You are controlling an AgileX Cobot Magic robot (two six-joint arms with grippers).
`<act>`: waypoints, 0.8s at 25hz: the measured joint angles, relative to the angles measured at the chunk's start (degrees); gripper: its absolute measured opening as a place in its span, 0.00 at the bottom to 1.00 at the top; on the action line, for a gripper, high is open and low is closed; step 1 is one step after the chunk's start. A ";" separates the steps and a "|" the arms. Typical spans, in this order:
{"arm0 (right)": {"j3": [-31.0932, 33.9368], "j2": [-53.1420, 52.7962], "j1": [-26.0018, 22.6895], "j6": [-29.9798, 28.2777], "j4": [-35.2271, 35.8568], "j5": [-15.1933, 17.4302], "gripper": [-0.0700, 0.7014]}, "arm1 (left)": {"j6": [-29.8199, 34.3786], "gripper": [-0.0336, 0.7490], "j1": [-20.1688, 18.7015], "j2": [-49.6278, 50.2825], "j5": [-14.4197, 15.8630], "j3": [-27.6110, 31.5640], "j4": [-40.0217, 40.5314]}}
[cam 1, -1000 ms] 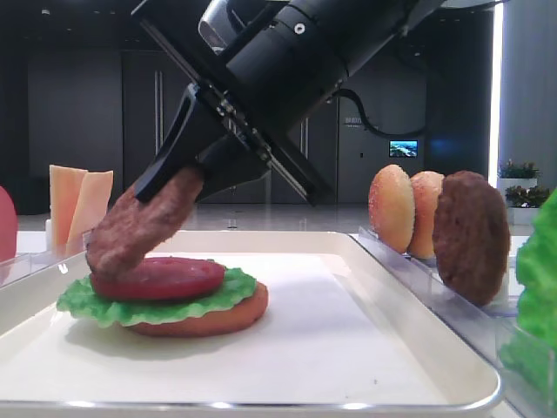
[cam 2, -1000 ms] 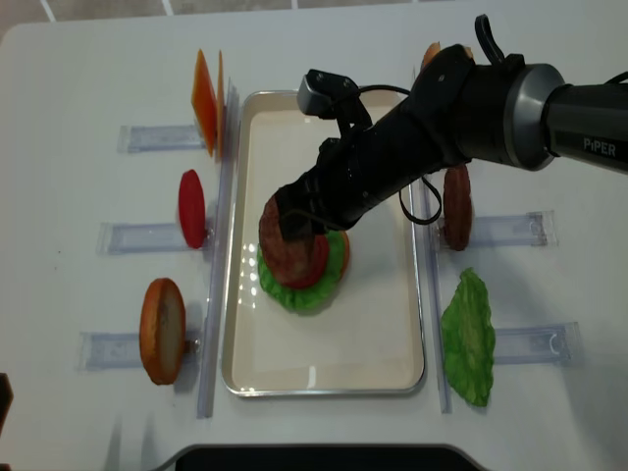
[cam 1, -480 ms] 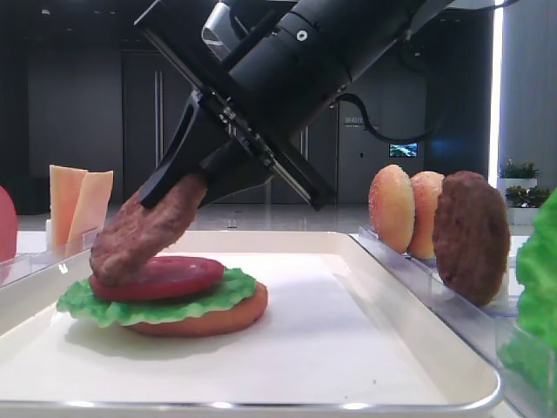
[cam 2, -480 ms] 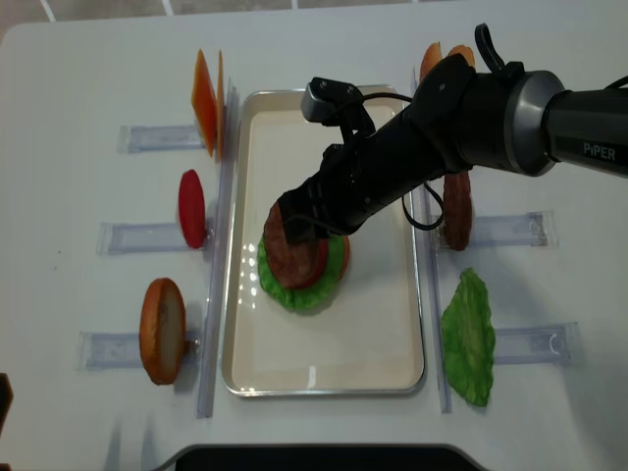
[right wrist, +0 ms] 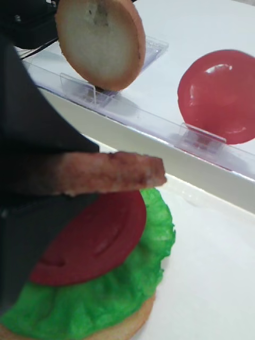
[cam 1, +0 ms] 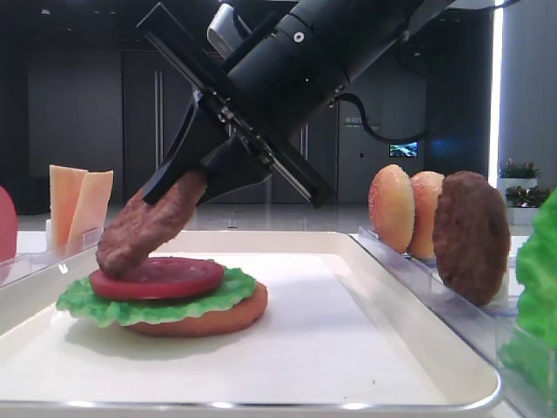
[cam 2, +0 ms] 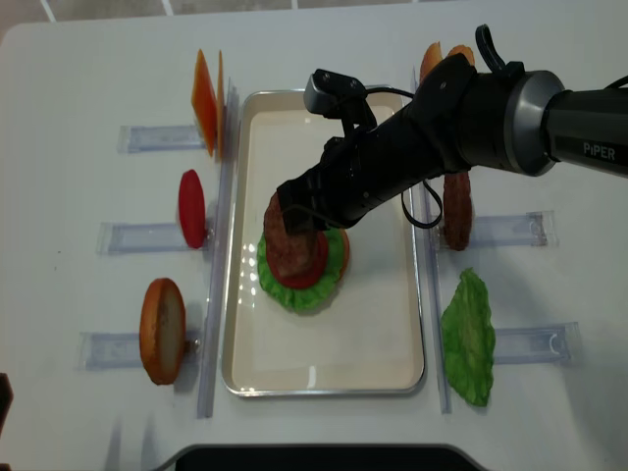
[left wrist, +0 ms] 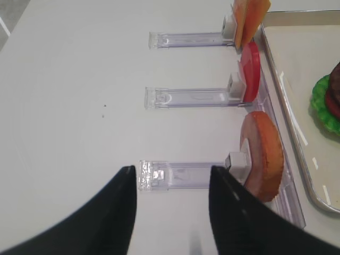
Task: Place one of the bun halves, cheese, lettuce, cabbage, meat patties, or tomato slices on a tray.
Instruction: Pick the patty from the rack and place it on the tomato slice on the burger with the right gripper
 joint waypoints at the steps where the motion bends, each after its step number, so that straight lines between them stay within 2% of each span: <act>1: 0.00 0.00 0.00 0.00 0.00 -0.06 0.23 | 0.00 0.48 0.00 0.00 0.00 0.00 0.00; 5: 0.00 0.00 0.00 0.00 0.00 -0.23 0.26 | 0.00 0.48 0.00 0.00 0.00 0.00 0.00; 10: 0.00 0.00 0.00 0.37 -2.15 -0.27 0.48 | 0.00 0.48 0.00 0.00 0.00 0.00 0.00; 12: 0.00 0.00 0.00 1.85 -4.50 -0.27 0.53 | 0.00 0.48 0.00 0.00 0.00 0.00 0.00; 20: 0.00 -0.31 0.00 14.30 -22.71 -0.28 0.57 | 0.00 0.48 0.00 0.00 0.00 0.00 0.00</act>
